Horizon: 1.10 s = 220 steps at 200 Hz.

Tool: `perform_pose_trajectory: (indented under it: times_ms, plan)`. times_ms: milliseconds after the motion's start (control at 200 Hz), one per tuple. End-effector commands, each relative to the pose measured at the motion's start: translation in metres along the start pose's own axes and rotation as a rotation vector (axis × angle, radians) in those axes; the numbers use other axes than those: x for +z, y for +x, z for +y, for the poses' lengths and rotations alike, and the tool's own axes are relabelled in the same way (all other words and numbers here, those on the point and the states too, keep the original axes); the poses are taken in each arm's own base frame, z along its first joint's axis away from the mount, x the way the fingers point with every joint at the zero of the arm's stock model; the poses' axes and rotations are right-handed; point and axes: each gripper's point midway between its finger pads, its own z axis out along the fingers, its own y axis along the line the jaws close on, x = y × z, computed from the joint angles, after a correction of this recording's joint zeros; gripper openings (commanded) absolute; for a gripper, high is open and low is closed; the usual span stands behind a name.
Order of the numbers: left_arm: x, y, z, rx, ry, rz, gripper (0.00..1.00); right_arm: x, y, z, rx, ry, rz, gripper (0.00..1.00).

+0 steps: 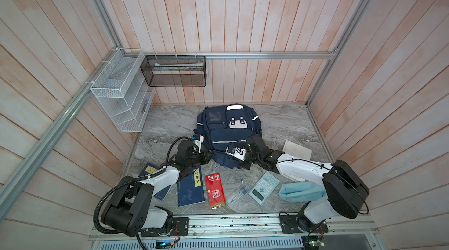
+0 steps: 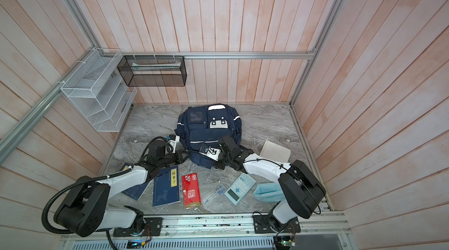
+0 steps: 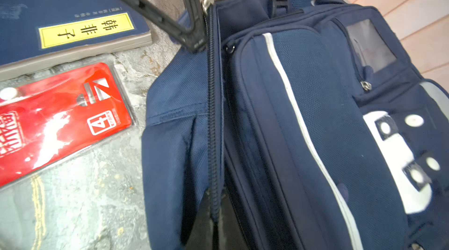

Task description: Pack the student bag

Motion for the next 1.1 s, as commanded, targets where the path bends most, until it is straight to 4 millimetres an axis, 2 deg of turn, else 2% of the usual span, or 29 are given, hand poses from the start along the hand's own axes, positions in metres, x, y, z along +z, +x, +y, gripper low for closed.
perform_pose_trajectory:
  times_ms: [0, 50, 130, 235, 290, 355, 400, 485, 560, 670, 735, 795, 850, 915, 1020, 1095]
  plan:
    - [-0.015, -0.053, 0.039, 0.014, -0.131, -0.183, 0.00, -0.017, 0.078, -0.029, 0.126, 0.151, 0.255, 0.01]
    - [-0.013, -0.049, 0.030, 0.040, -0.114, -0.168, 0.00, -0.016, 0.081, -0.037, 0.137, 0.168, 0.275, 0.06]
    - [-0.003, -0.032, 0.008, 0.104, -0.129, -0.125, 0.00, -0.012, 0.077, -0.042, 0.162, 0.177, 0.281, 0.24]
    - [0.009, -0.002, -0.024, 0.113, -0.052, -0.070, 0.00, -0.009, 0.040, -0.029, 0.197, 0.100, 0.160, 0.45]
    - [0.012, 0.007, -0.036, 0.090, 0.000, -0.049, 0.00, -0.011, 0.016, -0.014, 0.188, 0.038, 0.074, 0.53]
    - [0.014, 0.012, -0.046, 0.075, 0.037, -0.044, 0.00, -0.016, -0.011, 0.002, 0.182, -0.037, -0.026, 0.58]
    - [0.015, 0.013, -0.053, 0.079, 0.050, -0.043, 0.00, -0.018, -0.023, 0.008, 0.198, -0.071, -0.080, 0.60]
    - [0.017, 0.013, -0.063, 0.093, 0.063, -0.037, 0.00, -0.012, -0.028, 0.012, 0.196, -0.094, -0.120, 0.61]
    - [0.018, 0.010, -0.068, 0.096, 0.080, -0.042, 0.00, 0.004, -0.028, 0.015, 0.180, -0.097, -0.093, 0.60]
    - [0.021, 0.009, -0.068, 0.108, 0.070, -0.027, 0.00, 0.032, -0.026, 0.034, 0.148, -0.181, -0.015, 0.55]
    - [0.022, 0.009, -0.065, 0.112, 0.058, -0.028, 0.00, 0.044, -0.014, 0.039, 0.166, -0.216, 0.070, 0.41]
    - [0.021, 0.006, -0.060, 0.113, 0.046, -0.034, 0.00, 0.050, 0.003, 0.038, 0.196, -0.204, 0.141, 0.21]
    - [0.018, 0.001, -0.051, 0.106, 0.023, -0.047, 0.00, 0.049, 0.021, 0.038, 0.197, -0.182, 0.193, 0.08]
    - [0.012, -0.008, -0.031, 0.075, -0.014, -0.067, 0.00, 0.043, 0.041, 0.035, 0.196, -0.152, 0.240, 0.00]
    - [-0.001, -0.023, 0.005, 0.030, -0.096, -0.117, 0.00, 0.028, 0.070, 0.018, 0.192, -0.054, 0.305, 0.00]
    - [-0.010, -0.030, 0.019, 0.031, -0.153, -0.151, 0.00, 0.016, 0.086, -0.003, 0.231, 0.027, 0.324, 0.00]
